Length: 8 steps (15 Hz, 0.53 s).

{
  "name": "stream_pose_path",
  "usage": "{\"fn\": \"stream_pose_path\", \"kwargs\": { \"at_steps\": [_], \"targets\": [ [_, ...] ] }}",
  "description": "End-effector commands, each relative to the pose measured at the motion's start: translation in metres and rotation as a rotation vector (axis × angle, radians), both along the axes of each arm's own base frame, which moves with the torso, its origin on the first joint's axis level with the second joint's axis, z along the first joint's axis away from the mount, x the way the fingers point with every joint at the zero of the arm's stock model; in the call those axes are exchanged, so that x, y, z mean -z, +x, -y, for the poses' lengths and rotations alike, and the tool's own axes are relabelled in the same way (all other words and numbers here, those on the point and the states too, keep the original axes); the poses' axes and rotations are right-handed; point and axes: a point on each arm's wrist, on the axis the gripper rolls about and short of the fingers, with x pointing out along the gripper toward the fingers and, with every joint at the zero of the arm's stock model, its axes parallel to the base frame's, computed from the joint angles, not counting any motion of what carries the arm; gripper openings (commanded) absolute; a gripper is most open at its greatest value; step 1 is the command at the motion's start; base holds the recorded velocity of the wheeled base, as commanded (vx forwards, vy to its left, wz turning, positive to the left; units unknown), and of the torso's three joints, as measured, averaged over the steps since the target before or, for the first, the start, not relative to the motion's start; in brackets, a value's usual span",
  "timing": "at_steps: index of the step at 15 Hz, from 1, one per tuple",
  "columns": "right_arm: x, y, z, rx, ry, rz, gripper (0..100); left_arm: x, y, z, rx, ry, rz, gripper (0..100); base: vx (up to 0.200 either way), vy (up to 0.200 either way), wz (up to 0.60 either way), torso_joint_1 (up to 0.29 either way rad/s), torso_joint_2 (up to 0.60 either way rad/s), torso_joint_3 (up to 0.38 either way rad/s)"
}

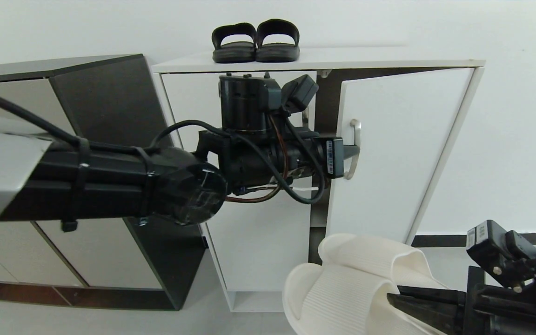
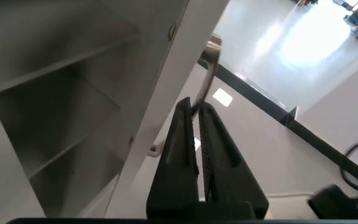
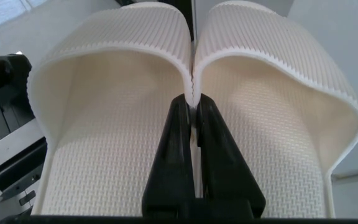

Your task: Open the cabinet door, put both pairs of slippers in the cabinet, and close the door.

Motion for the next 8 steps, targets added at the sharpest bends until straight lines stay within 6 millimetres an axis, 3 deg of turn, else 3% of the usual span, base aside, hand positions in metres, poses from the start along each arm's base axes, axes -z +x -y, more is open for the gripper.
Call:
{"fn": "stream_pose_path", "kwargs": {
  "at_steps": [1, 5, 7, 8],
  "targets": [
    [-0.002, -0.002, 0.002, -0.002, 0.008, 0.007, 0, -0.018, -0.034, -0.02, 0.015, -0.025, 0.029, 0, 0.0, 0.0, 0.0, 0.0, 0.0, 0.0],
    [-0.001, -0.008, 0.005, -0.014, 0.008, 0.009, 0, -0.019, -0.06, -0.046, -0.001, -0.039, 0.05, 0, 0.0, 0.0, 0.0, 0.0, 0.0, 0.0],
    [-0.002, -0.014, 0.009, -0.023, -0.03, -0.027, 0, -0.017, -0.06, -0.049, -0.006, -0.056, 0.065, 0, 0.0, 0.0, 0.0, 0.0, 0.0, 0.0],
    [-0.008, -0.02, 0.012, -0.039, -0.061, -0.056, 0, -0.011, -0.05, -0.047, -0.018, -0.055, 0.064, 0, 0.0, 0.0, 0.0, 0.0, 0.0, 0.0]
  ]
}}
